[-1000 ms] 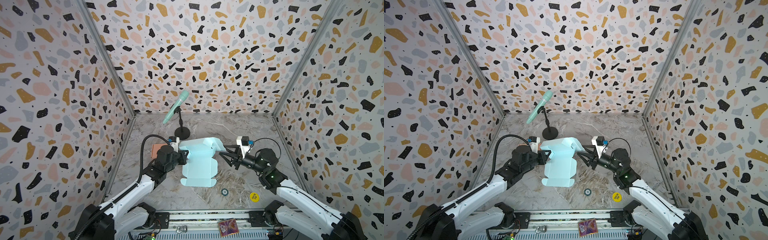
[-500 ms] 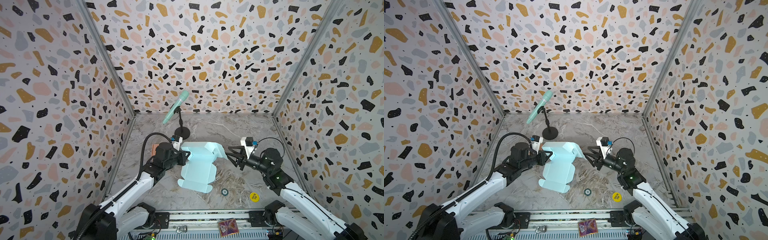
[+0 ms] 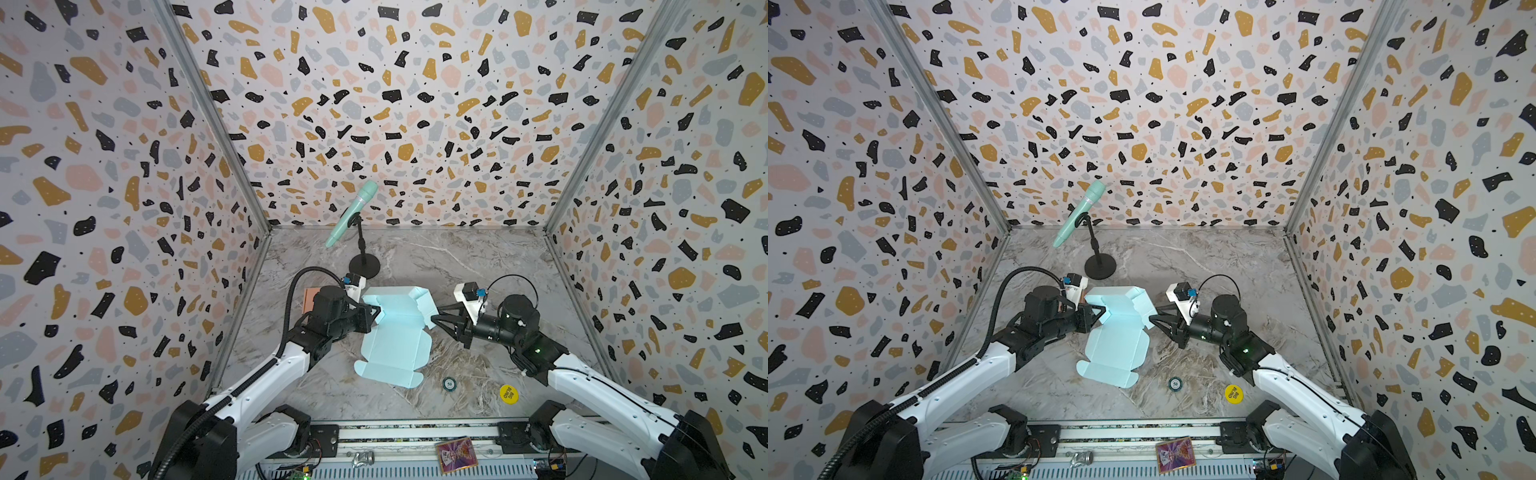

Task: Assemble paper box
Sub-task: Fold the bottom flaps of a flat cardboard box at the center of the table.

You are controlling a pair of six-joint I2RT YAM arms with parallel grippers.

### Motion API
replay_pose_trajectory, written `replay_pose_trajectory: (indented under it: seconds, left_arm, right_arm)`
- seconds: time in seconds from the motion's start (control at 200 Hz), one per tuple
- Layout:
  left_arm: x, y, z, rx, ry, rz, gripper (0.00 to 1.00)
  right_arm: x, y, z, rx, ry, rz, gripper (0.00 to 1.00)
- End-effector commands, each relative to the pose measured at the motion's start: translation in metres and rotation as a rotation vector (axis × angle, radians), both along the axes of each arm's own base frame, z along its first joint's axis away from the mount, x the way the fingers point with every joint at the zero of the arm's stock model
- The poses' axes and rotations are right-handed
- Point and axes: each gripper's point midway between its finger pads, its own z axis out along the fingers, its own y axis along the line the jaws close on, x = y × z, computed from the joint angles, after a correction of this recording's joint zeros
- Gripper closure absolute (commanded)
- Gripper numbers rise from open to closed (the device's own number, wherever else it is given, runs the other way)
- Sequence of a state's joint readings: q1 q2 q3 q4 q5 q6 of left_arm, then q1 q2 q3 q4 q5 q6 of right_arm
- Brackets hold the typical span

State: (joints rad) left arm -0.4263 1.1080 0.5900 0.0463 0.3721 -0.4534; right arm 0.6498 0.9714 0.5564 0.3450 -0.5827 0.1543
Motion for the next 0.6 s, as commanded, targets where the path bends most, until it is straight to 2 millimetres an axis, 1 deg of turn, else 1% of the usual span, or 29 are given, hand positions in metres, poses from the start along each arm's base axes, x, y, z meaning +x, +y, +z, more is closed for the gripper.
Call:
replay_pose_trajectory:
  seconds: [0.0, 0.12, 0.235, 0.436, 0.596]
  left_arm:
    - [0.002, 0.0, -0.003, 0.008, -0.026, -0.01, 0.97]
    - [0.003, 0.002, -0.007, 0.022, -0.02, -0.002, 0.97]
    - [0.004, 0.004, -0.014, 0.038, -0.009, 0.011, 0.97]
    - [0.006, 0.009, -0.024, 0.045, 0.015, 0.051, 0.98]
    - [0.009, 0.012, -0.029, 0.021, 0.028, 0.094, 0.98]
  right_arm:
    - [0.0, 0.008, 0.029, 0.047, -0.072, 0.017, 0.75]
    - [0.001, 0.018, 0.019, 0.022, -0.048, 0.037, 0.75]
    - [0.006, 0.027, 0.012, -0.002, -0.025, 0.024, 0.72]
    - [0.026, 0.039, -0.004, -0.076, -0.004, -0.103, 0.64]
    - [0.04, 0.045, -0.016, -0.155, 0.001, -0.23, 0.6]
